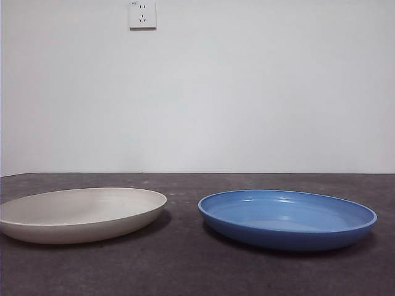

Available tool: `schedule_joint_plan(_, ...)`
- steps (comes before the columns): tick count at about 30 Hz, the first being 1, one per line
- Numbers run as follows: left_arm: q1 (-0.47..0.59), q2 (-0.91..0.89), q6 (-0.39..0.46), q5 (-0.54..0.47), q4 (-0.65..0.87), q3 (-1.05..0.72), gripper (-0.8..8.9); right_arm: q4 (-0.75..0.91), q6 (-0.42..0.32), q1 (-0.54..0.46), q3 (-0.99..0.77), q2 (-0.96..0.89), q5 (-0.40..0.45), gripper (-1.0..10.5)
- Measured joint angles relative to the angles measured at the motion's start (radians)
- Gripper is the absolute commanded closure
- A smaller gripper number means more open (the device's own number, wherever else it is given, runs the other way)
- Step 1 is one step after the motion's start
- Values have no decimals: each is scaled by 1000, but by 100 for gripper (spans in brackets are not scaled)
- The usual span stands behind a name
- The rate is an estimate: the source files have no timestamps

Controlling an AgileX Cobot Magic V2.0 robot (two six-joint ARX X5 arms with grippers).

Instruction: Pick up the white plate, put it on the blue plate, put it on desk

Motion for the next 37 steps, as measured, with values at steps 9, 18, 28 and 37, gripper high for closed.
schedule_joint_plan(9, -76, 5, 0, 33, -105, 7, 791, -146, -106, 106, 70, 50, -50, 934)
schedule_joint_plan(18, -82, 5, 0, 33, -111, 7, 565, -170, -149, 108, 70, 52, -50, 561)
schedule_joint_plan(28, -83, 5, 12, 35, -111, 7, 154, -171, -151, 108, 70, 52, -45, 349)
schedule_joint_plan(37, -82, 10, -29, 35, -154, 12, 226, -180, -151, 108, 70, 52, -55, 350)
